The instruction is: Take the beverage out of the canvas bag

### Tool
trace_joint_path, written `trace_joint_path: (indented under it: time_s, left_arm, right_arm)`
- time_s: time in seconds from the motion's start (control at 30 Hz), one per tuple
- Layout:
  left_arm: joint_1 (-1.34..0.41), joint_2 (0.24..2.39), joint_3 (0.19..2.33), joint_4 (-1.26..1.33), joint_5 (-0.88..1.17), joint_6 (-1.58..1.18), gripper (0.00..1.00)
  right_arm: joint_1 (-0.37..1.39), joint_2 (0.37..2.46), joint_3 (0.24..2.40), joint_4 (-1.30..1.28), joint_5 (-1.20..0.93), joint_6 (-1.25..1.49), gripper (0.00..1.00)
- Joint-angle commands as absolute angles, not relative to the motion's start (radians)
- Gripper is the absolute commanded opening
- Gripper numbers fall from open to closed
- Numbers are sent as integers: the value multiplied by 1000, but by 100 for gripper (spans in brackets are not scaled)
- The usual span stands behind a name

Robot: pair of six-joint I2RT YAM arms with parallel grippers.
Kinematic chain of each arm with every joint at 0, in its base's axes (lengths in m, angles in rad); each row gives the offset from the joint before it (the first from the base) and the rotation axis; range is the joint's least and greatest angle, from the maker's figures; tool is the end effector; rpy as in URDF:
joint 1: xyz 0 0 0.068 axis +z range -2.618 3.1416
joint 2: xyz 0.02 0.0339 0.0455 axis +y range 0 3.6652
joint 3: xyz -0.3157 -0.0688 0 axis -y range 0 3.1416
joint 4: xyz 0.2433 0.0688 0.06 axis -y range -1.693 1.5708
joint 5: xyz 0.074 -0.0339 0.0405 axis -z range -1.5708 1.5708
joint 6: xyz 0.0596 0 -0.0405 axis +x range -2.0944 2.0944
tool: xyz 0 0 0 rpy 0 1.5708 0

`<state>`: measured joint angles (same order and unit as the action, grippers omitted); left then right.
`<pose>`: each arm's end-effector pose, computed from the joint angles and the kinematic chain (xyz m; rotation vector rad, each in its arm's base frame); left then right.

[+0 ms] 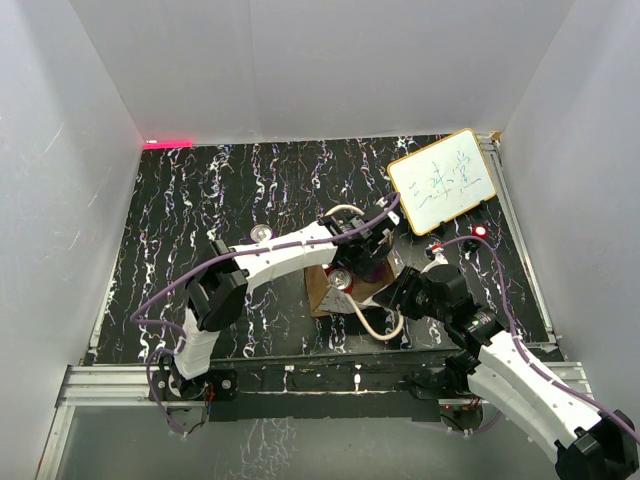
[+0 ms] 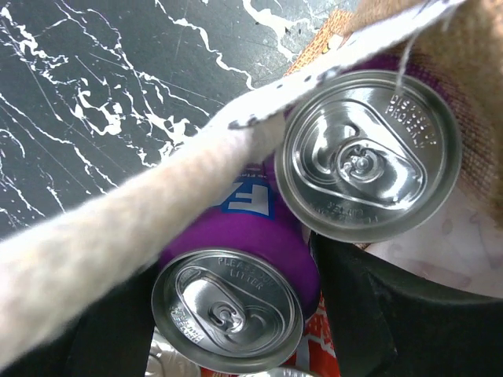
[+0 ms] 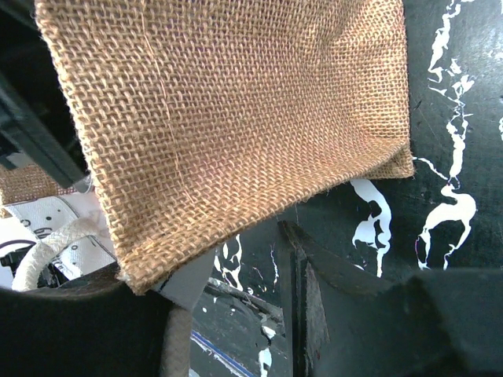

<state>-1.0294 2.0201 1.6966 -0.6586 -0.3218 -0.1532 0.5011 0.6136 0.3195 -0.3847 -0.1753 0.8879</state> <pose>0.2632 -0.4011 0.2688 0.9411 2.2965 -0.0849 0.0962 0.0646 0.1989 0.3638 2.3847 0.9002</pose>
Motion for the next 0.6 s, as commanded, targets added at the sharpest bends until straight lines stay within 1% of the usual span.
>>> trace_joint_path:
  time_s: [0.0,0.3,0.43,0.57]
  left_arm:
    - [-1023,1893,1795,-696,-340,-147,41]
    - [-1023,1713,1871,-724,-320,-120,29]
    - [-1024,1585,1845,-713,-321,-121,21]
    - [-1023,1460,1775,-686,-331,-126,14]
  right_arm:
    - [501,632,332,-440,-150,858,48]
    - [502,636,331,-438,-149,859,48]
    - [502,642,332,-432,-151,859,48]
    - [502,648,332,-425,-152,859,48]
